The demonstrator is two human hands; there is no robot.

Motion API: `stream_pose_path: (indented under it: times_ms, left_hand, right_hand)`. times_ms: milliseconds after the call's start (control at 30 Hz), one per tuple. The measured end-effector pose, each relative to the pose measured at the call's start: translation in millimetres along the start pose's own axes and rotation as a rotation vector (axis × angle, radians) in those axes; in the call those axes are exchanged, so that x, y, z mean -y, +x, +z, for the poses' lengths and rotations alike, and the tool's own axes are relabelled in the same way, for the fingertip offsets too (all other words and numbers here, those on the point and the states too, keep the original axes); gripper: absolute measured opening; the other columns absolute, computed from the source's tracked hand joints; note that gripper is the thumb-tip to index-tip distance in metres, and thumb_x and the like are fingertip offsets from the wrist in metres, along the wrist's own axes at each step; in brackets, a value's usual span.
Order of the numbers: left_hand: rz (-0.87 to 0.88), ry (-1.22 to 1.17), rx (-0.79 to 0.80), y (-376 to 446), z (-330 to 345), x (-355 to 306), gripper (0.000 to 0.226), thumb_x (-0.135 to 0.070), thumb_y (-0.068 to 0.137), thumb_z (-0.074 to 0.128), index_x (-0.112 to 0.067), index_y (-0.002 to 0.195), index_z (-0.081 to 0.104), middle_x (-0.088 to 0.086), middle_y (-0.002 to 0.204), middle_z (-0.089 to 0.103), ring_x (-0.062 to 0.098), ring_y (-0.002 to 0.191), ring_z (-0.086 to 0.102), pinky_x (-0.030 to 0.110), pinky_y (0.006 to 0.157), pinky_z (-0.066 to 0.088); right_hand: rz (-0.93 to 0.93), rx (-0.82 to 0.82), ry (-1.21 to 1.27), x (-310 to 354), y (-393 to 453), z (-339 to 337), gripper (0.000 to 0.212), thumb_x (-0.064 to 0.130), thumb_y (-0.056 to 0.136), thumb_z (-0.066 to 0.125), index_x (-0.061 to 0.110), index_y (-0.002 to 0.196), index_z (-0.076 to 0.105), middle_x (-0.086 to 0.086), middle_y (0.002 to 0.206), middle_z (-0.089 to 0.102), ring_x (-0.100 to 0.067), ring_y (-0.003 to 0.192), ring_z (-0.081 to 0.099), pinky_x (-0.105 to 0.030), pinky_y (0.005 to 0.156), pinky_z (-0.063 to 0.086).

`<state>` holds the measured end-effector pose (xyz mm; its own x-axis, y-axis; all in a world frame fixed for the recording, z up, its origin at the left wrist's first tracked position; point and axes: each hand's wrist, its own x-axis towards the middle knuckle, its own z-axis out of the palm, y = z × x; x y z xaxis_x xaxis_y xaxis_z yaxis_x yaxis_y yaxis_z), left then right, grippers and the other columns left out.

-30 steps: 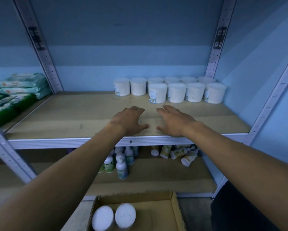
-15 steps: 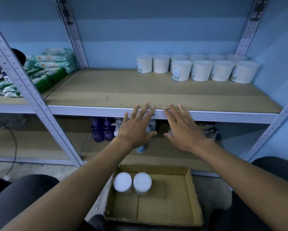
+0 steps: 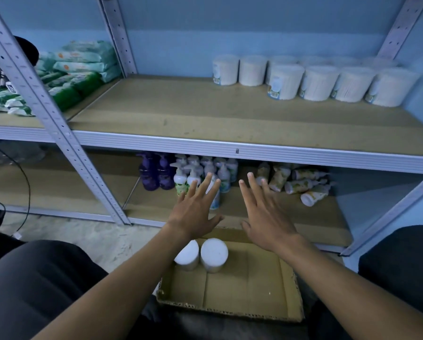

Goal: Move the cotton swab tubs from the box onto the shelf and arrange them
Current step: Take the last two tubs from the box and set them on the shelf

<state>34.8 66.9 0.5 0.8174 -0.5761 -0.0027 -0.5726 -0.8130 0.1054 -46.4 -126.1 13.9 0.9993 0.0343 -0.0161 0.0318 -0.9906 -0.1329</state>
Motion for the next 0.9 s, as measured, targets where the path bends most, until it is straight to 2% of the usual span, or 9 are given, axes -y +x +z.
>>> stream_pose_path:
  times_ms: [200,333,500,667,900]
  left_hand:
    - [-0.056,-0.049,0.111,-0.8,35.2,14.7,0.091,-0.06,0.09,0.05,-0.03,0.158,-0.004,-0.007,0.166,-0.011,0.025,0.152,0.008,0.048,0.112,0.035]
    - [-0.109,-0.147,0.194,-1.1,61.7,25.3,0.091,-0.053,0.091,0.055,-0.029,0.158,-0.001,-0.005,0.166,-0.007,0.029,0.15,0.015,0.049,0.11,0.038]
    - [-0.155,-0.2,0.277,-2.0,96.4,39.7,0.089,-0.056,0.091,0.055,-0.029,0.158,0.003,-0.003,0.166,0.002,0.03,0.149,0.018,0.044,0.116,0.032]
    - [-0.191,-0.204,0.372,2.2,124.7,49.7,0.089,-0.052,0.091,0.058,-0.025,0.159,0.007,0.003,0.166,0.007,0.032,0.149,0.018,0.041,0.121,0.021]
    - [-0.214,-0.202,0.473,6.8,156.3,57.3,0.1,-0.047,0.084,0.07,-0.024,0.159,0.008,0.002,0.166,0.008,0.031,0.151,0.012,0.044,0.119,0.025]
  right_hand:
    - [0.023,0.138,0.064,3.6,12.4,32.3,0.094,0.041,0.099,0.054,0.023,0.158,-0.017,0.0,0.159,-0.037,-0.034,0.151,-0.018,-0.048,0.122,0.014]
    - [0.04,0.223,0.064,2.3,20.9,57.3,0.095,0.044,0.098,0.054,0.025,0.158,-0.017,0.0,0.16,-0.035,-0.034,0.152,-0.014,-0.048,0.123,0.015]
    - [0.063,0.315,0.059,3.8,31.0,89.2,0.093,0.043,0.098,0.053,0.022,0.158,-0.015,-0.003,0.163,-0.029,-0.037,0.152,-0.008,-0.049,0.123,0.015]
    - [0.043,0.403,0.064,9.6,40.9,120.6,0.099,0.051,0.095,0.057,0.021,0.159,-0.012,-0.001,0.164,-0.026,-0.037,0.152,-0.005,-0.05,0.121,0.017]
    - [0.008,0.502,0.079,22.6,49.8,163.7,0.107,0.05,0.088,0.068,0.023,0.16,-0.007,-0.004,0.165,-0.021,-0.039,0.152,0.003,-0.049,0.121,0.02]
